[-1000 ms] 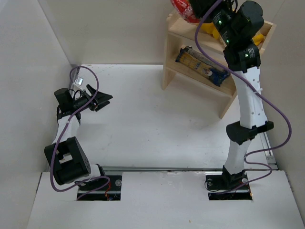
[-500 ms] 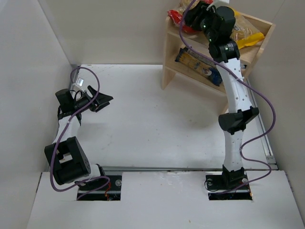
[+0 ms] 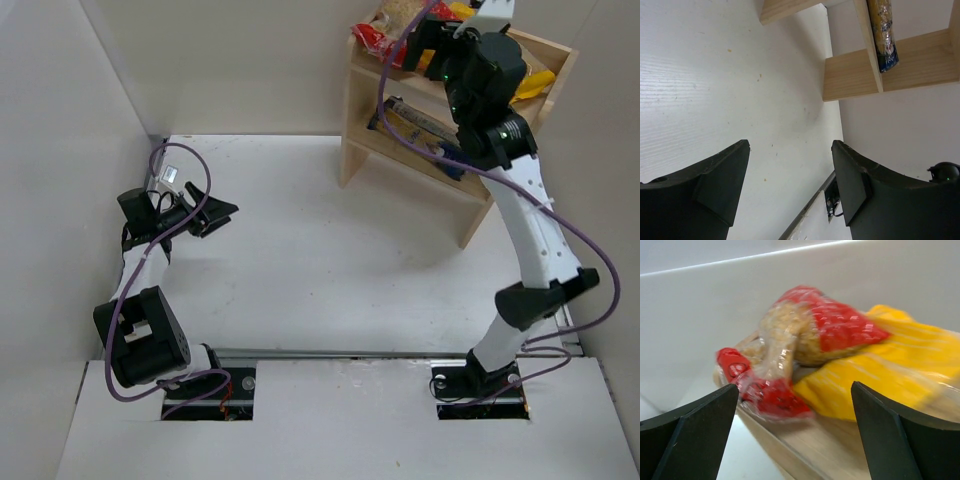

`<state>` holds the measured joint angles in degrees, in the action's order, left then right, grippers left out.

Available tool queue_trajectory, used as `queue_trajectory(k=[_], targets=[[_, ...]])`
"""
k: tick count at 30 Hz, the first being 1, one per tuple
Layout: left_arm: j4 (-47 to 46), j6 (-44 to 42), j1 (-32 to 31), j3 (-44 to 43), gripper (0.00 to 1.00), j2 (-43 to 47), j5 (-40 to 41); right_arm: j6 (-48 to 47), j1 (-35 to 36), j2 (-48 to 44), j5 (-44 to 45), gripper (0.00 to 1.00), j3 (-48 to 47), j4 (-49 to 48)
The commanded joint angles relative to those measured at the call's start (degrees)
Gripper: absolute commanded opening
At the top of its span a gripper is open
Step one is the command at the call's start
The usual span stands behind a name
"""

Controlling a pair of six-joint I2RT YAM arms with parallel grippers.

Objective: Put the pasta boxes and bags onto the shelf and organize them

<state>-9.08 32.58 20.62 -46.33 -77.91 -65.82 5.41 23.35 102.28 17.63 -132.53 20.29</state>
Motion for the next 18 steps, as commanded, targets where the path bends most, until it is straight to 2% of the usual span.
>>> queue_trajectory(k=[1,4,6,8,11,14,18], targets=[[-0.9,-1.6,0.0,0.3,0.65,1.2,-1.0,-7.1,1.8,-10.6,9.1,1.0,8.9,-11.3],[-0.9,-2.3,0.5,0.5,0.65,1.8,-1.0,-9.3,2.0,-21.7,9.9,1.0,23.2,-19.7],[-0.9,-3.1,1.4,1.0,0.65,2.1,-0.6,-9.4,-1.3,-30.3,7.4,1.0,36.5,-22.7],[-0.9,-4.7,2.7,1.6,0.64,2.3,1.5,-8.0,-6.0,-35.8,4.5,1.0,46.4,-20.5],[0.9,-7.8,6.0,1.8,0.64,2.2,7.5,-1.8,-13.8,-44.9,3.3,1.0,59.0,-12.1],[7.7,-15.7,9.1,-0.2,0.64,2.0,20.4,2.4,-21.6,-55.2,5.2,1.0,71.0,-11.0],[18.1,-32.8,8.1,-4.6,0.64,0.0,49.5,3.8,-28.4,-64.3,8.4,1.0,80.0,-10.1]])
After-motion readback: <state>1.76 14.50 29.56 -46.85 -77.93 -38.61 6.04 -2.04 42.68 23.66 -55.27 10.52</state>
